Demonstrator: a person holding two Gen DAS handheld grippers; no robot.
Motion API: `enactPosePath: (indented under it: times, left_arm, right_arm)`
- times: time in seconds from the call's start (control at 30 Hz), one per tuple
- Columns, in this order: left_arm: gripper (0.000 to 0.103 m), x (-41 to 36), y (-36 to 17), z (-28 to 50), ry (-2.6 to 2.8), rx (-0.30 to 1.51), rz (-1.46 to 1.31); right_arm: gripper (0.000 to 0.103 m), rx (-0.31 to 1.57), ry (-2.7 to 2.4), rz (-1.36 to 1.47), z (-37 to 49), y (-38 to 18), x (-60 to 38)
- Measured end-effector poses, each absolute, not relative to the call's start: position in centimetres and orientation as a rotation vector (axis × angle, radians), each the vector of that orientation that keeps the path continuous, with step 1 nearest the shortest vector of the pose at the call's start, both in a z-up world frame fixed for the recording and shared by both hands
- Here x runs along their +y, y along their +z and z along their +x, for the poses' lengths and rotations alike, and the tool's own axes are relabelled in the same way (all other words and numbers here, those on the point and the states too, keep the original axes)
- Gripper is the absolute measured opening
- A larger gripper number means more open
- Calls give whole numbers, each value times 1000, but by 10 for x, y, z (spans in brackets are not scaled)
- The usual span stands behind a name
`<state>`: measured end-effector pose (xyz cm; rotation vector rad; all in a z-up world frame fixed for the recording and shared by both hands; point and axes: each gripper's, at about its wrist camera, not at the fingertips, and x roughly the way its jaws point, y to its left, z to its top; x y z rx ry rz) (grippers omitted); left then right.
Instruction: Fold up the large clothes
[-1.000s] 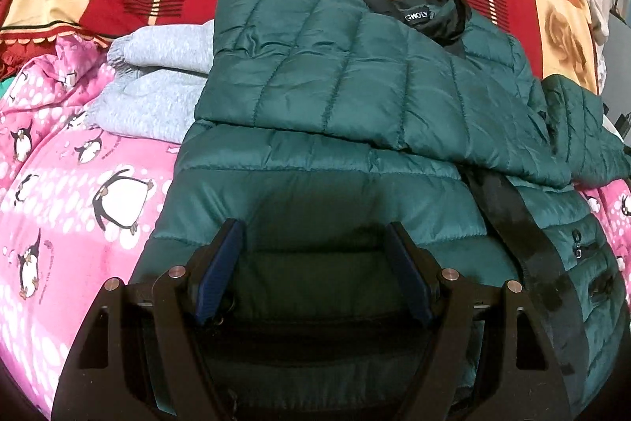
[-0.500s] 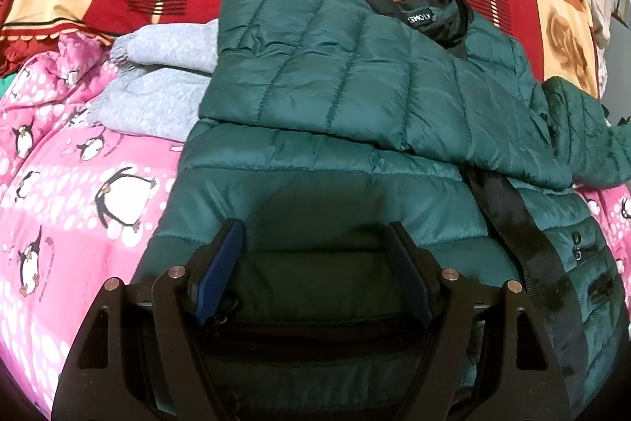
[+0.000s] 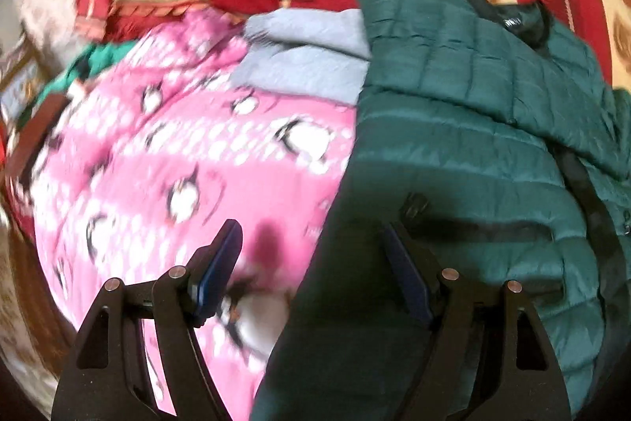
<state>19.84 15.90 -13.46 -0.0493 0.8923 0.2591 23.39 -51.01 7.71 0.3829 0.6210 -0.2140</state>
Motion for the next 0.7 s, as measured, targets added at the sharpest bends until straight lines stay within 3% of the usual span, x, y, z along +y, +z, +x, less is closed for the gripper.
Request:
enactPosePath:
  times: [0.07, 0.13, 0.2, 0.63, 0.7]
  left_arm:
    - [75, 165, -130, 191, 272, 862, -76]
    - [75, 168, -128, 187, 282, 833, -86]
    - [75, 168, -129, 190, 286, 839, -85]
    - [75, 144, -126, 190, 271, 820, 21]
    - [75, 141, -124, 190, 269, 812, 41]
  right_arm:
    - [10, 681, -241, 370, 240, 65, -500]
    - [20, 691, -262, 398, 235, 50, -501]
    - [59, 704, -268, 472, 225, 28, -514]
    - [61, 704, -220, 920, 149, -93, -597]
    - [51, 681, -243, 962, 147, -104, -602]
